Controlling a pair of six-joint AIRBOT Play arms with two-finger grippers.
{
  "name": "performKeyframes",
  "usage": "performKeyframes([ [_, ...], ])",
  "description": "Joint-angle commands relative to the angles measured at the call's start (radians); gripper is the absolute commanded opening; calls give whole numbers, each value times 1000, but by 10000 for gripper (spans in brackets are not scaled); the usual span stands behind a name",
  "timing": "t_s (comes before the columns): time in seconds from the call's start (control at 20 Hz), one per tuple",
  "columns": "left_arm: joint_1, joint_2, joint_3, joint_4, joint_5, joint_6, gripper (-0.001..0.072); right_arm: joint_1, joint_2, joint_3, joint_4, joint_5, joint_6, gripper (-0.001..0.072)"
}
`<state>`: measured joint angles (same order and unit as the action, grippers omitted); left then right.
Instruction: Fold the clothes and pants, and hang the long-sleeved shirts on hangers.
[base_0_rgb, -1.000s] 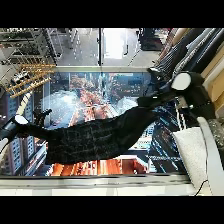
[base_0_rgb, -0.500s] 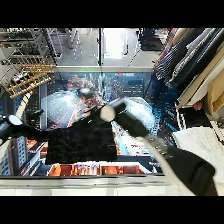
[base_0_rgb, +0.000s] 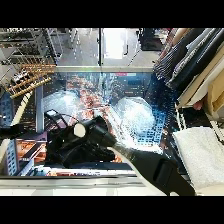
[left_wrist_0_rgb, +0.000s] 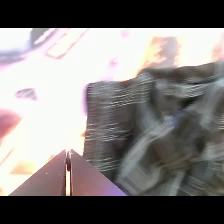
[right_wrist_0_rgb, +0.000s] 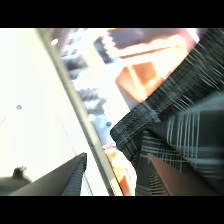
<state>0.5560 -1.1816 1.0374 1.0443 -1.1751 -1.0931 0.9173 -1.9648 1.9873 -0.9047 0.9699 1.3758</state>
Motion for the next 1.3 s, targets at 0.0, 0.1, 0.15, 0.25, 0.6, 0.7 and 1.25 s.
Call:
performKeyframes([
  [0.0, 2, 18, -1, -121, -29, 13, 16, -116, 55, 68, -106, 164, 4, 470],
  [0.1, -45, 18, -1, -133, -45, 80, 16, -261, 131, 10, -179, 266, 59, 470],
  [0.15, -76, 17, -4, -133, -44, 111, 16, -347, 165, -43, -171, 326, 76, 470],
  [0.25, -150, 17, -21, -133, -44, 177, 16, -496, 212, -180, -87, 419, 89, 496],
  [0.6, -282, 17, -92, -130, -45, 237, 16, -697, 166, -523, 133, 383, -21, 649],
  [0.7, -282, 18, -92, -130, -50, 237, 16, -703, 102, -520, 182, 355, -59, 649],
  [1.25, -282, 18, -92, -130, -102, 237, 16, -537, -179, -302, 438, 385, -101, 452],
])
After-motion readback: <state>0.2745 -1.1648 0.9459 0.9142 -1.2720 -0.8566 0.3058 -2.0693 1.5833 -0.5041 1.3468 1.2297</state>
